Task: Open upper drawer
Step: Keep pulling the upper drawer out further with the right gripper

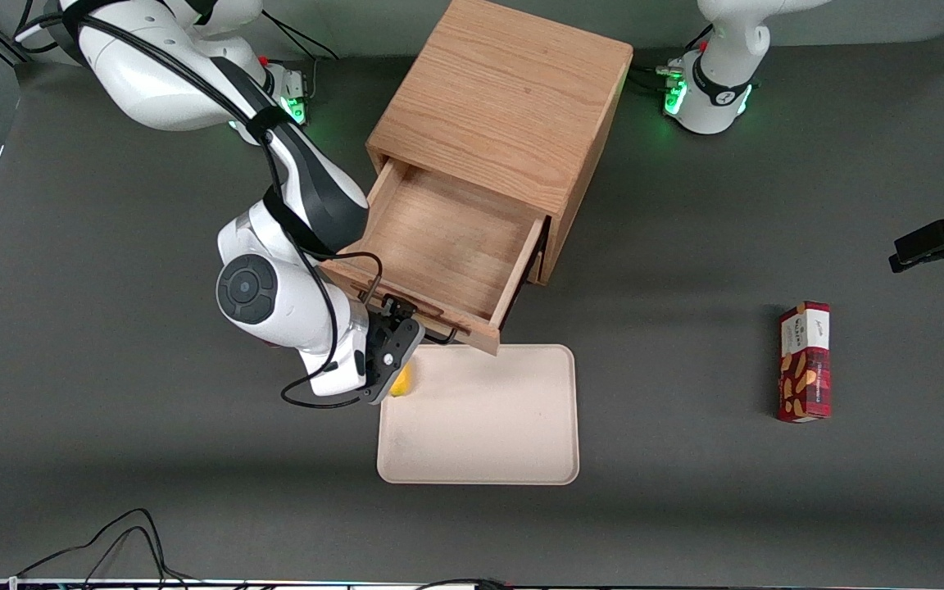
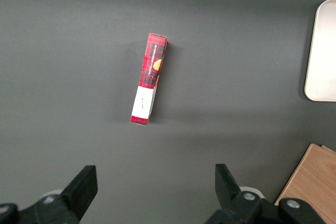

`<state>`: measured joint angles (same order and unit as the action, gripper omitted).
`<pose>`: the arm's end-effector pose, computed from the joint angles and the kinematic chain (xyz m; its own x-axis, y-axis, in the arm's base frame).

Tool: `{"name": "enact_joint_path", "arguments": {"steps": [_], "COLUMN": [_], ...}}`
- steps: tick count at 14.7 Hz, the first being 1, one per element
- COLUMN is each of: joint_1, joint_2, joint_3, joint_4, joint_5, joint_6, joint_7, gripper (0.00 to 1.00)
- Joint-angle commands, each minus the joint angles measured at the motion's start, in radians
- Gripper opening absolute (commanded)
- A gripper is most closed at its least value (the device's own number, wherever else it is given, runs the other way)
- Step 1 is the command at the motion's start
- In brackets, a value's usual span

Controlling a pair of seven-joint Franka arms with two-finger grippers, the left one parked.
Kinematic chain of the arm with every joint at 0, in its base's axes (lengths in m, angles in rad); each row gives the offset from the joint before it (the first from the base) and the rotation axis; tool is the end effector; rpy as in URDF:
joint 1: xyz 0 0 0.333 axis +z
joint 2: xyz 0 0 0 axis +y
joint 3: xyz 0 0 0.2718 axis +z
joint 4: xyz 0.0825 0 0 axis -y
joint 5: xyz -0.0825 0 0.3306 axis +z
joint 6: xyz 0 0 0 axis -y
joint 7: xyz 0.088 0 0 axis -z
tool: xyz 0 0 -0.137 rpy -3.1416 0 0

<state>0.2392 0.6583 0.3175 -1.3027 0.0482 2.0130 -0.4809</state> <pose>0.5827 0.3182 0.3331 0.5870 0.7912 0.1714 0.8085 -0.5618 -0.1755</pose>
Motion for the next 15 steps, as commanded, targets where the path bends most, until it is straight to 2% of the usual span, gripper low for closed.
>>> {"name": "enact_joint_path", "arguments": {"steps": [1, 15], "joint_1": [0.000, -0.009], "joint_2": [0.038, 0.060], "joint_3": [-0.005, -0.041], "joint_4": [0.060, 0.134], "joint_5": [-0.024, -0.021], "joint_6": [-0.025, -0.056], "joint_7": [-0.021, -0.034], "gripper": [1.00, 1.00]}}
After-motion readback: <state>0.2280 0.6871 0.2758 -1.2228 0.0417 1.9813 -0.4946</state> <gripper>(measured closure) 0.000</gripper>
